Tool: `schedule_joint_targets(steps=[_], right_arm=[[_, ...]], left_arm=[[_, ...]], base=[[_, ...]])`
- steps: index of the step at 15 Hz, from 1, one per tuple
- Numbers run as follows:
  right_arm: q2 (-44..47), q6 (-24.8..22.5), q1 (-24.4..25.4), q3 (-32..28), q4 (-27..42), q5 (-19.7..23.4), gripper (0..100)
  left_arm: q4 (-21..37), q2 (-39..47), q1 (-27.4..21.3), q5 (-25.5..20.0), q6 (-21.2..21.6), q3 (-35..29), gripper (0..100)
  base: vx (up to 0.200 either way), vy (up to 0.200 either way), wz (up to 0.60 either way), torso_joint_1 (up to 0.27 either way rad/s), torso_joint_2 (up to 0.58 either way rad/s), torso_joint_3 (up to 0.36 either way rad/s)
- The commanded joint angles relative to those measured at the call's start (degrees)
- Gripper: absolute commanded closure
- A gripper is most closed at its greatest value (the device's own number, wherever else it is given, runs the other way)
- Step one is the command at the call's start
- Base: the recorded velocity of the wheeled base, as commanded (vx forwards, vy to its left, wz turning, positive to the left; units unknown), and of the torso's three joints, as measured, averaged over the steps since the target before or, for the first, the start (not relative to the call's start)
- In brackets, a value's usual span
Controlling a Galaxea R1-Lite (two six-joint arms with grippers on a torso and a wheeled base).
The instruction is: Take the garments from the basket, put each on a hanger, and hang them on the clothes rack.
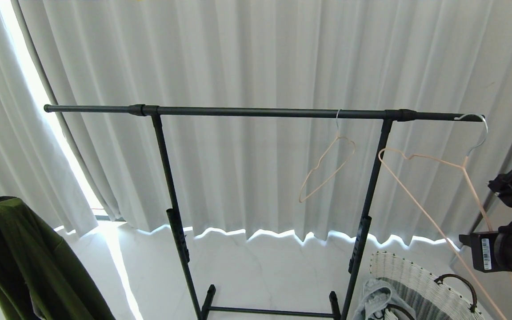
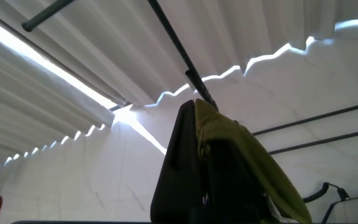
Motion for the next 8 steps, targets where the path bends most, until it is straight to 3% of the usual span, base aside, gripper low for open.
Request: schedule_joint_targets(steps=[1,6,8], right_arm=[[-0.70,-0.01,0.19,-0.01,-0.04,-0.01,100],[-2.02,-0.01,0.19,-0.01,-0.04,0.08,100],[-3.60,-0.01,0.28,-0.01,-0.04,0.08,100]], left_arm=[[-1.30,0.17,0.01,0.03,1.40,1.39,100],[-2.80,0.35,0.09,0.03,1.49,2.88,100],[-2.89,0.26,0.01,-0.06,1.40,3.32,100]], base=[[0.000,0.200,0.00,0.002,0.00,0.012],[0.000,0.200,0.00,0.002,0.00,0.002],[0.000,0.000,0.00,0.000,0.00,0.000]])
